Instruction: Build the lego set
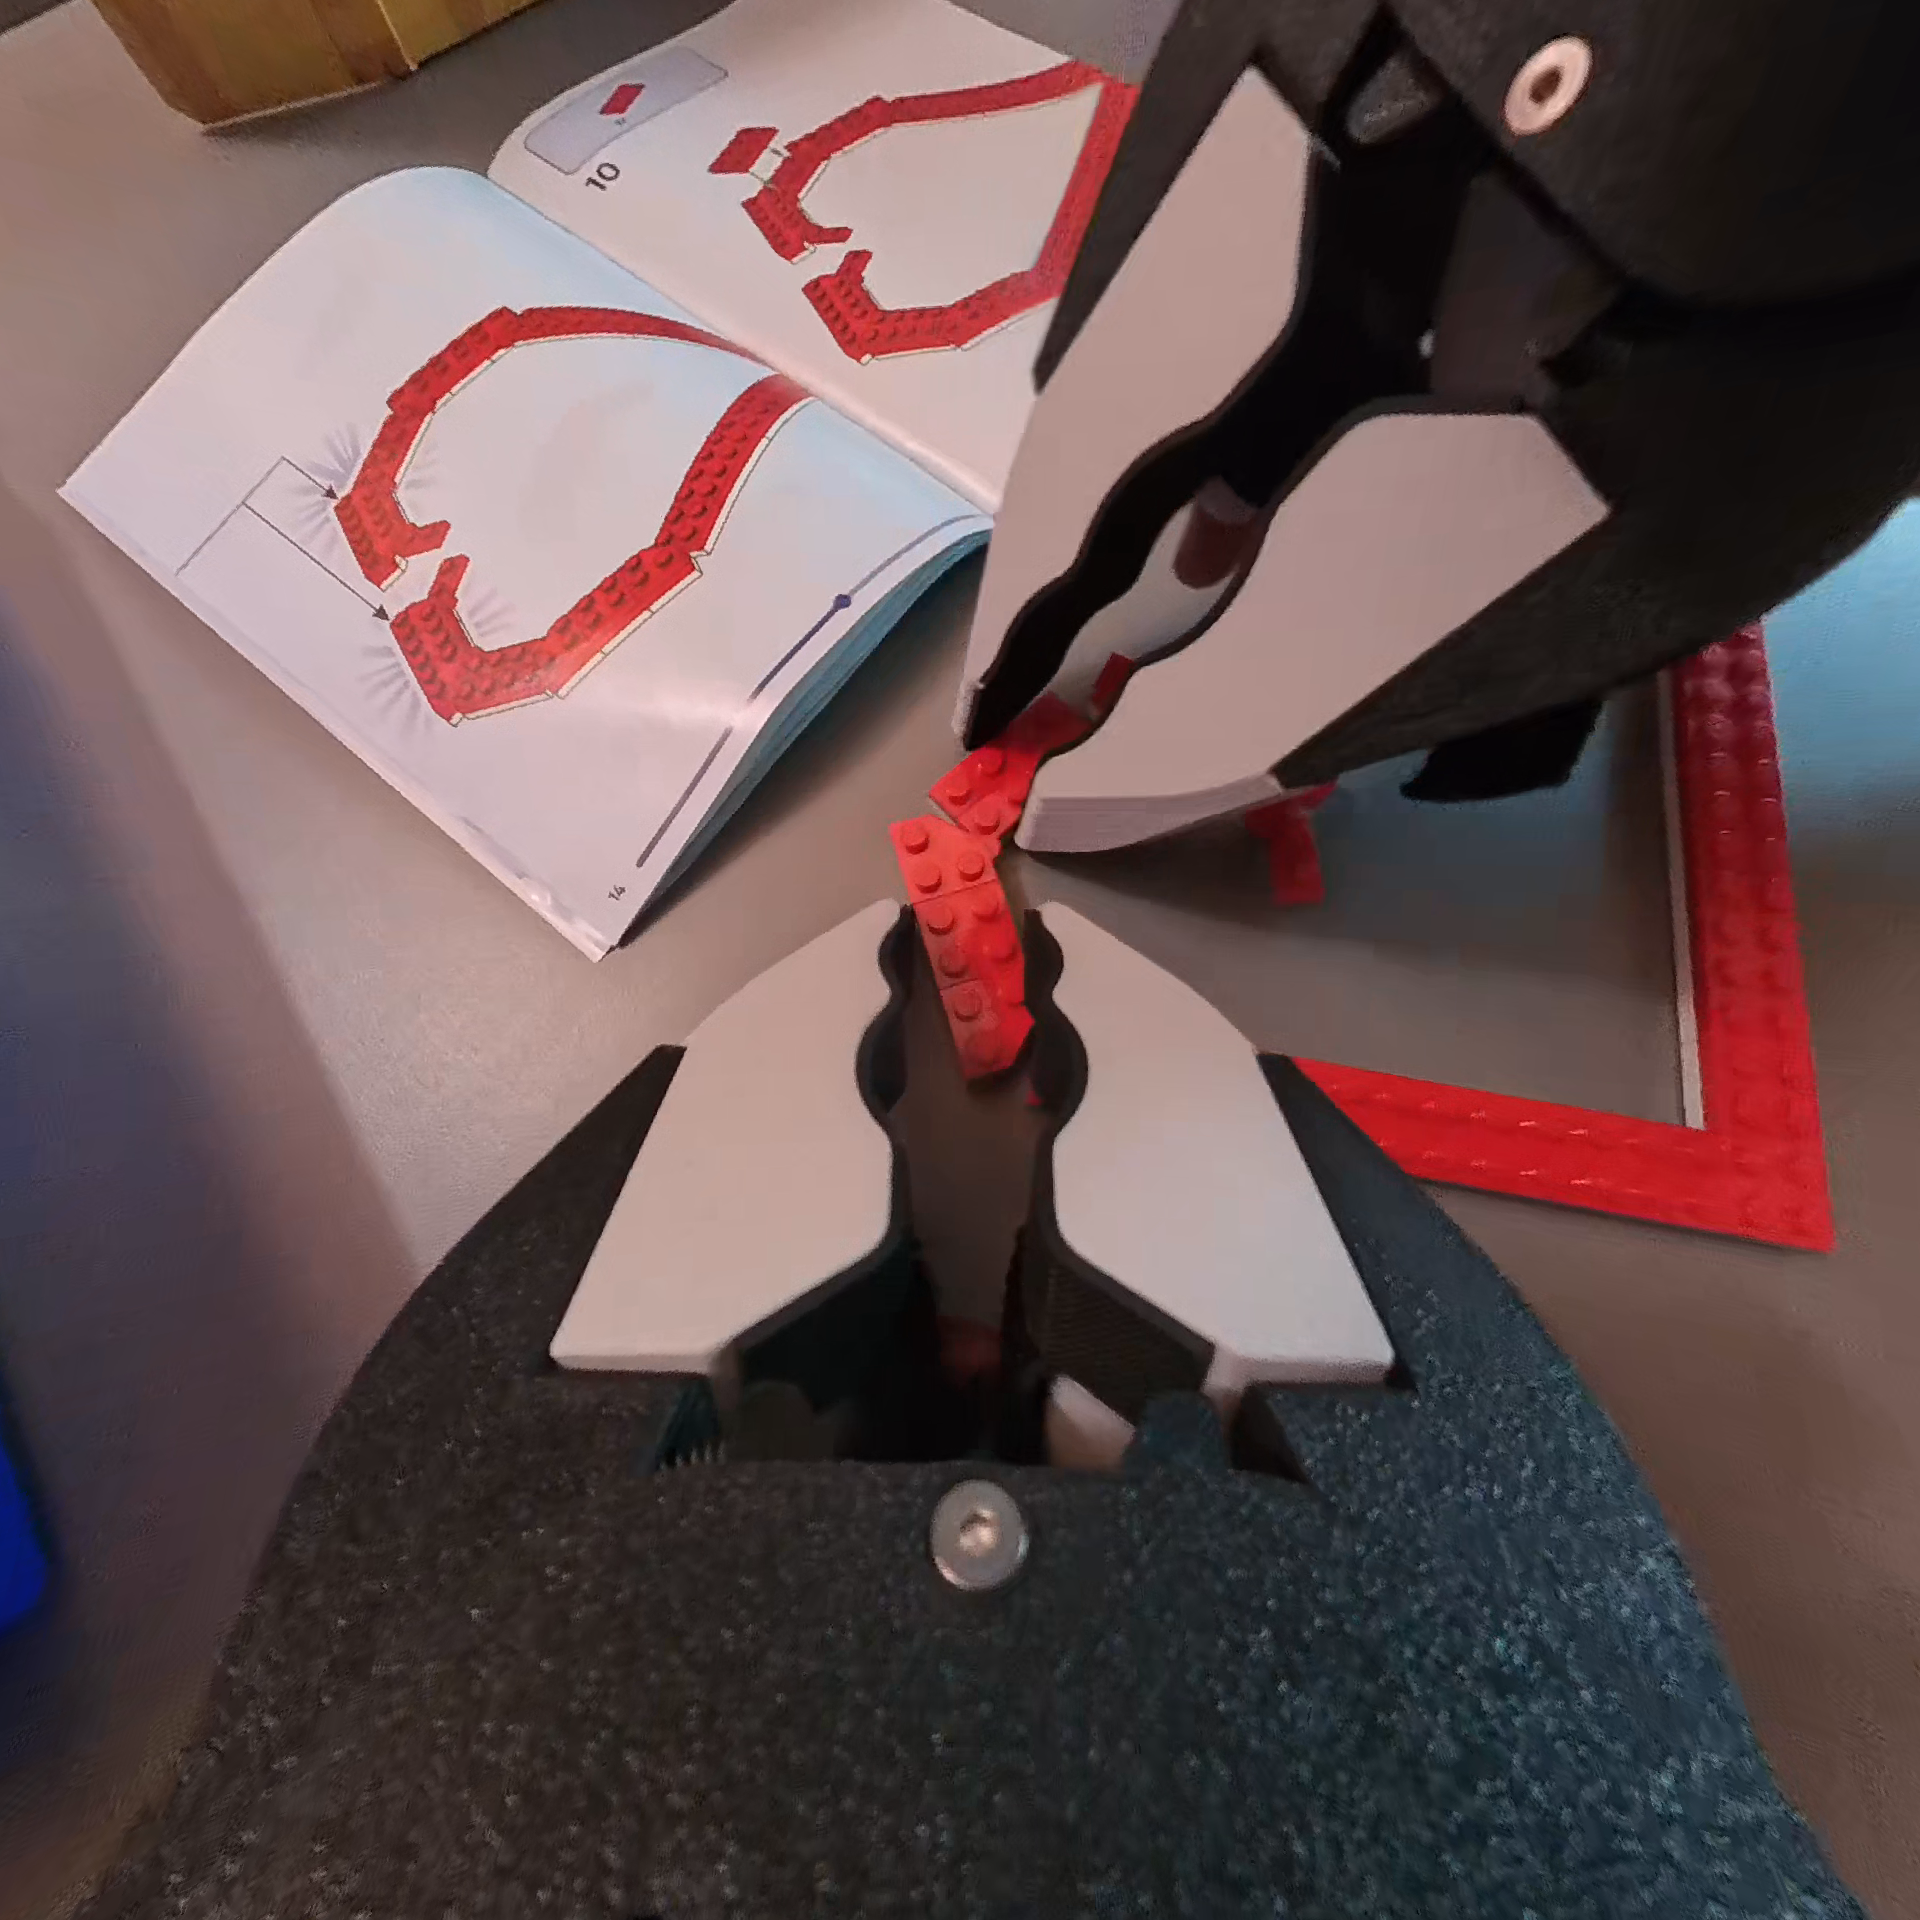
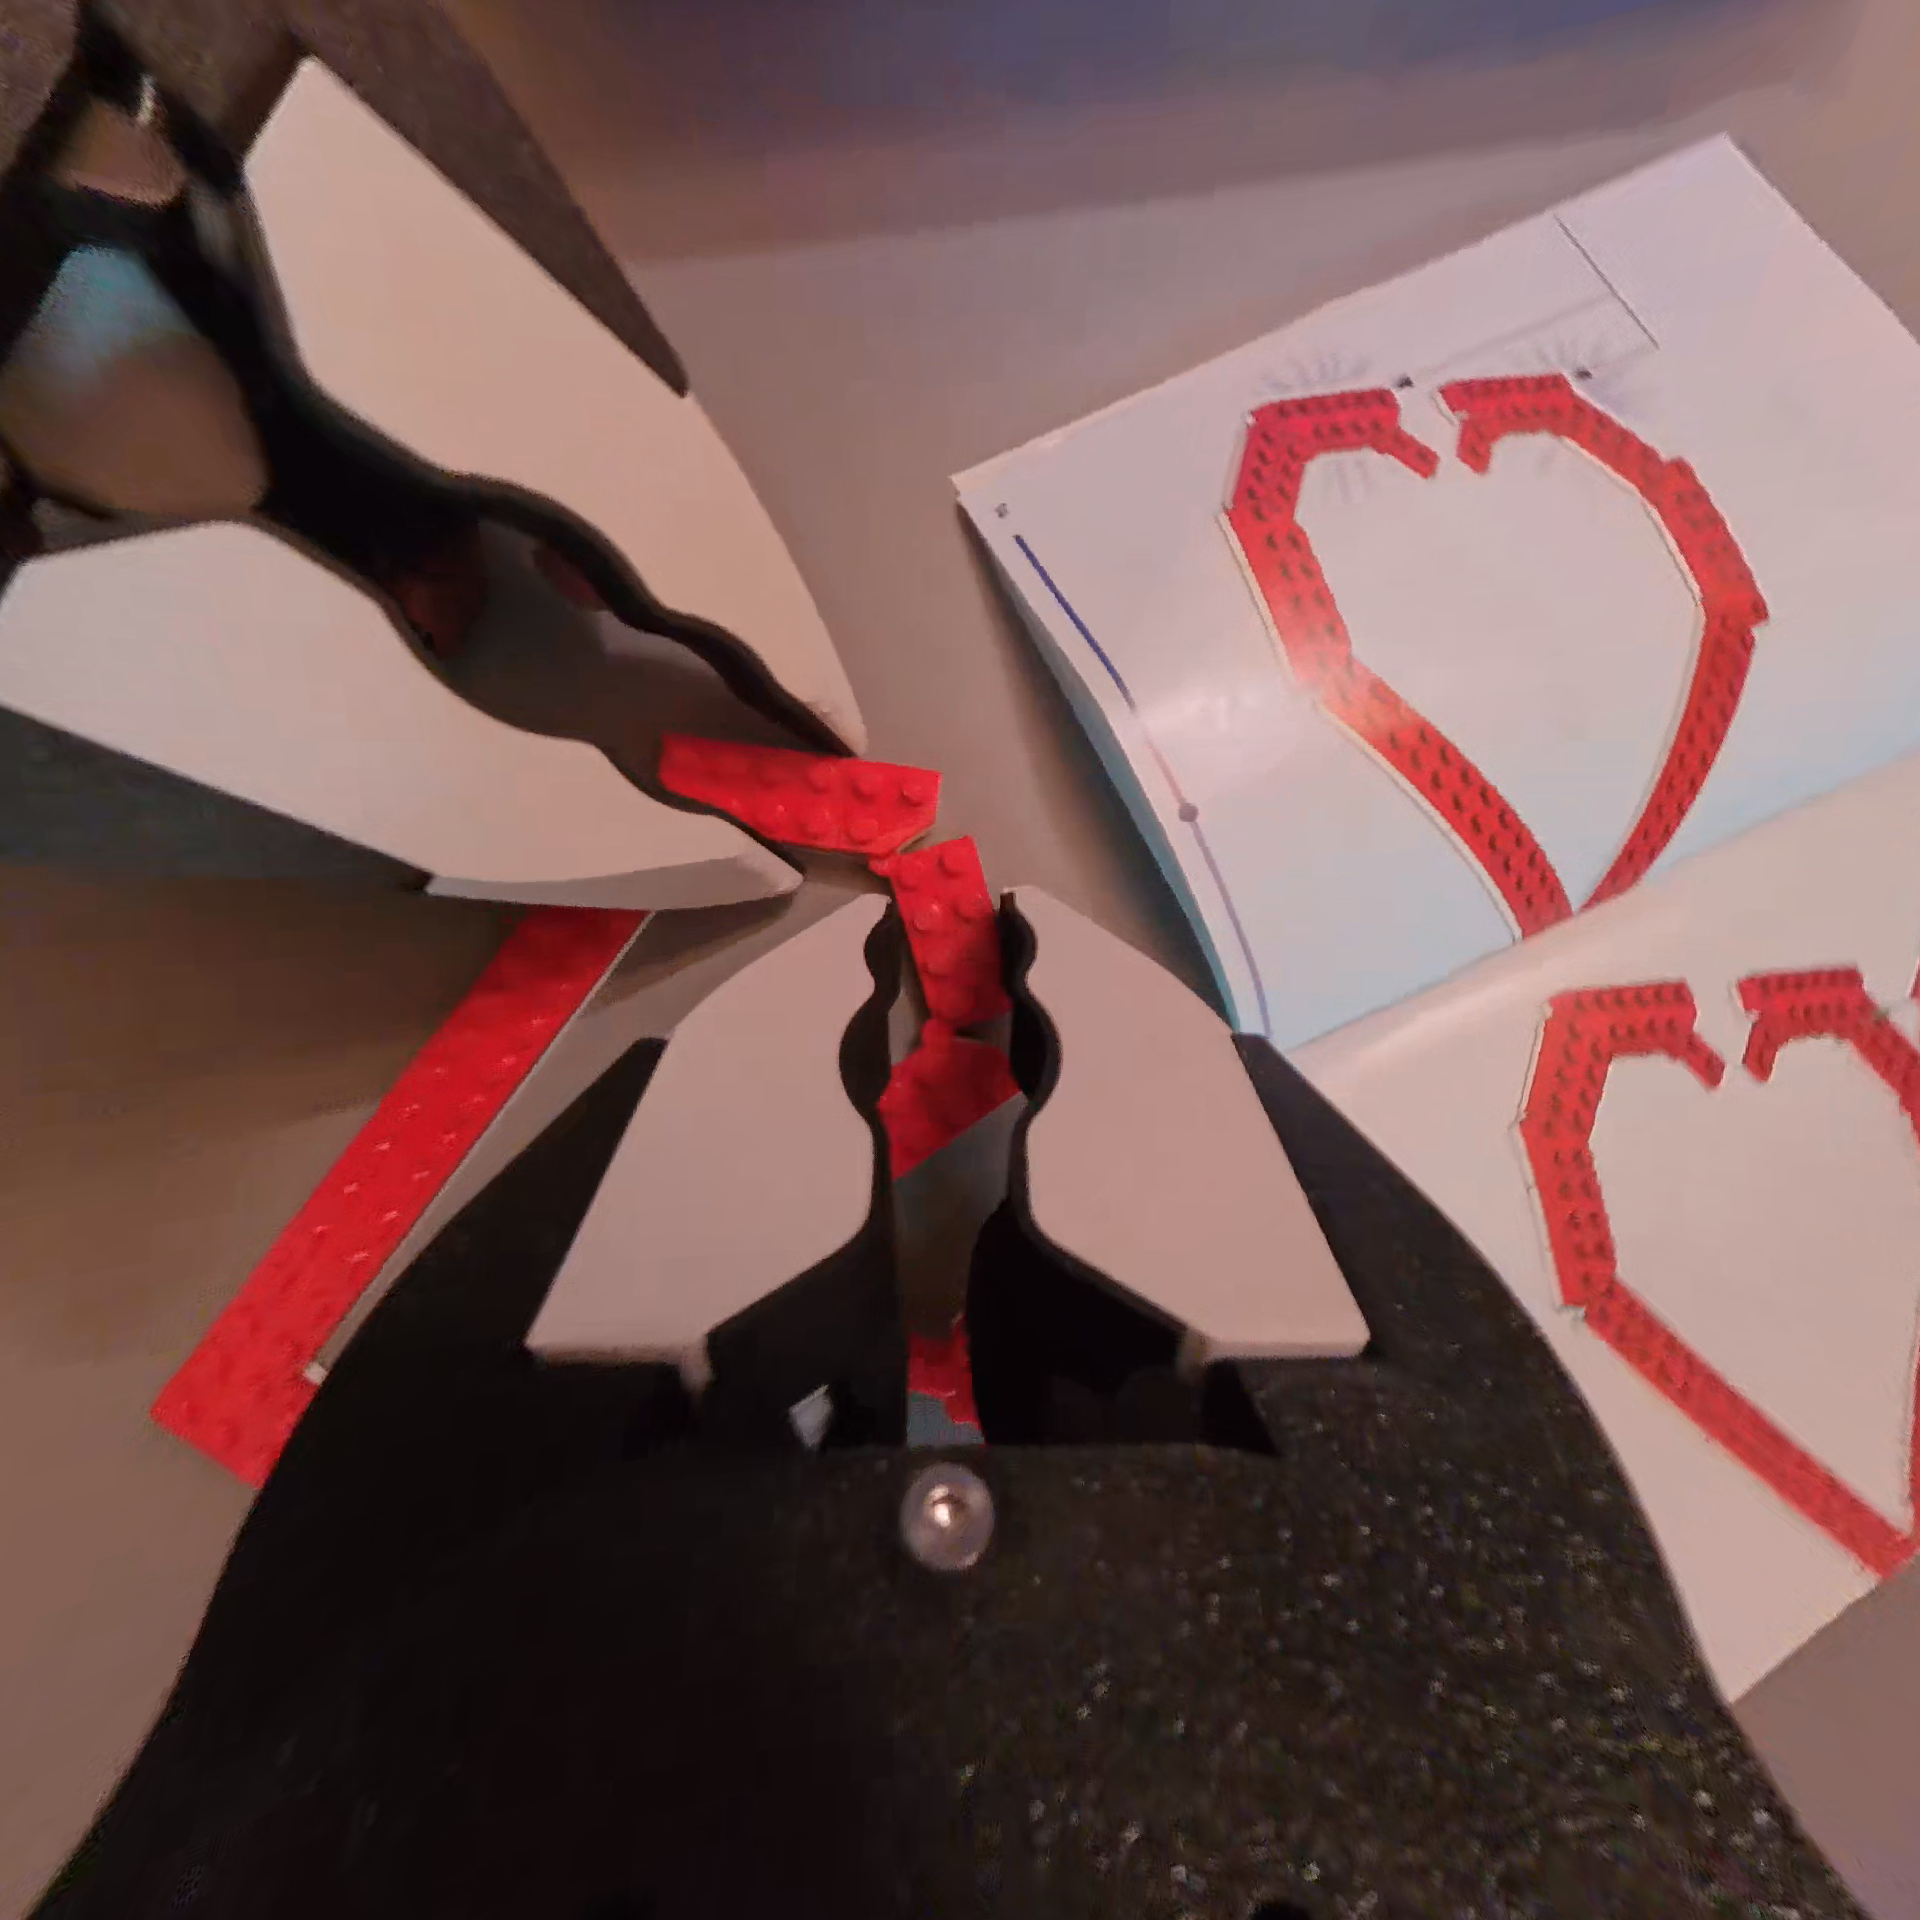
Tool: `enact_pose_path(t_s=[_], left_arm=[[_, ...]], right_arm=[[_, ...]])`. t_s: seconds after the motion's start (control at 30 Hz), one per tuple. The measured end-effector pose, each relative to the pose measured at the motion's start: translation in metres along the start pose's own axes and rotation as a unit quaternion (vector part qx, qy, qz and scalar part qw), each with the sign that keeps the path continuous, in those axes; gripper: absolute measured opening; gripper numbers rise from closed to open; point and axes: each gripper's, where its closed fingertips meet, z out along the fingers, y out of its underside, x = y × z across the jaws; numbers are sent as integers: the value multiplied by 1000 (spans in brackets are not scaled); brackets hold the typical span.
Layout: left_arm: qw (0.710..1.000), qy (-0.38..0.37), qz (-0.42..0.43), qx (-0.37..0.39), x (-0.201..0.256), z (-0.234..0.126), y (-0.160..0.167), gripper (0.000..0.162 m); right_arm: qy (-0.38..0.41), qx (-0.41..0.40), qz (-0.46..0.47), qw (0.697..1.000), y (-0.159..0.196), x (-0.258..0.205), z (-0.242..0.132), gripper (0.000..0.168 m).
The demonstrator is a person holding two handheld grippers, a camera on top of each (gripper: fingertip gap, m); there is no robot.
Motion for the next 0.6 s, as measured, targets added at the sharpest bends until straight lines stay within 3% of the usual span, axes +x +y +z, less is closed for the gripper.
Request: enact_pose_path(t_s=[0.2,0.33,0.4,0.47,0.6], left_arm=[[999,-29,-16,0,-2,1,-1,19],[999,-31,-19,1,-1,1,-1,24],[999,-22,-22,8,0,-1,-3,36],[999,-16,-30,32,-2,-6,-10,47],[997,-11,-19,73,-10,-23,-19,48]], right_arm=[[55,7,59,997,1,1,-1,18],[51,16,22,998,0,1,-2,22],[33,47,23,998,-2,6,-17,38],[30,92,53,994,-1,22,-45,39],[31,127,150,980,36,53,-91,33]])
